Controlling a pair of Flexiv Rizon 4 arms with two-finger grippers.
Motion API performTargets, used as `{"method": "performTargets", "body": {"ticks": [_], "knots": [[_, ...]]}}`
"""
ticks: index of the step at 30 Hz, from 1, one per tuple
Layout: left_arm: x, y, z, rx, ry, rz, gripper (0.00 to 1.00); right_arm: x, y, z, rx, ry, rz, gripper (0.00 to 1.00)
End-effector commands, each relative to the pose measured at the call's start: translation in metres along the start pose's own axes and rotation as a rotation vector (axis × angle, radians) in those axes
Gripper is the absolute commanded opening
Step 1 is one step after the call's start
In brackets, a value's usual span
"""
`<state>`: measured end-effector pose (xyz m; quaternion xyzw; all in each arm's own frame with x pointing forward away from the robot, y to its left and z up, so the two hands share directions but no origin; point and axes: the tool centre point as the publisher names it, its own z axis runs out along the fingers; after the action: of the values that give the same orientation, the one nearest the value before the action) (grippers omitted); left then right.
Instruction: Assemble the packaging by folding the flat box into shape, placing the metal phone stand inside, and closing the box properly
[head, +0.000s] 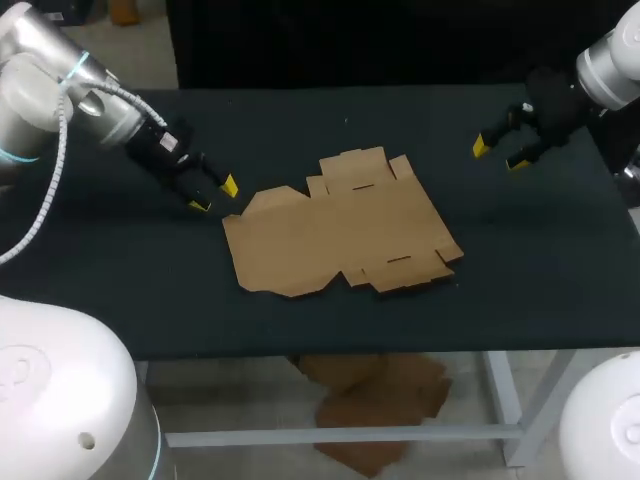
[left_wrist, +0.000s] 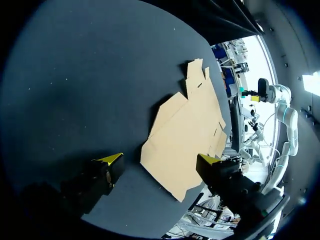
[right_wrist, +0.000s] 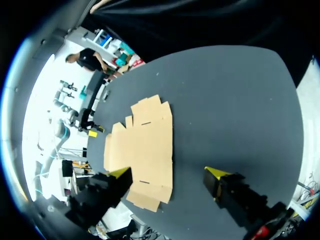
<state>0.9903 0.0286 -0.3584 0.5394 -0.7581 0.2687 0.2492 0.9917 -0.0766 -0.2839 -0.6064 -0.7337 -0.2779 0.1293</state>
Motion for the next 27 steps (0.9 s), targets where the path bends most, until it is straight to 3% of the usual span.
{"method": "performTargets", "body": {"ticks": [1, 7, 13, 21, 27], "knots": [[0.007, 0.013, 0.004, 0.434, -0.016, 0.001, 0.97, 0.000, 0.000, -0.001, 0.001, 0.001, 0.000, 1.00], [0.010, 0.016, 0.019, 0.396, -0.065, 0.018, 0.95, 0.000, 0.000, -0.001, 0.001, 0.001, 0.000, 1.00], [0.008, 0.017, 0.029, 0.383, -0.086, 0.015, 0.81, 0.000, 0.000, -0.001, 0.001, 0.001, 0.000, 1.00], [0.001, 0.021, 0.031, 0.392, -0.072, -0.045, 0.75, 0.000, 0.000, -0.001, 0.001, 0.001, 0.000, 1.00], [-0.004, 0.020, 0.033, 0.341, -0.022, -0.094, 0.70, 0.000, 0.000, -0.001, 0.001, 0.001, 0.000, 1.00]]}}
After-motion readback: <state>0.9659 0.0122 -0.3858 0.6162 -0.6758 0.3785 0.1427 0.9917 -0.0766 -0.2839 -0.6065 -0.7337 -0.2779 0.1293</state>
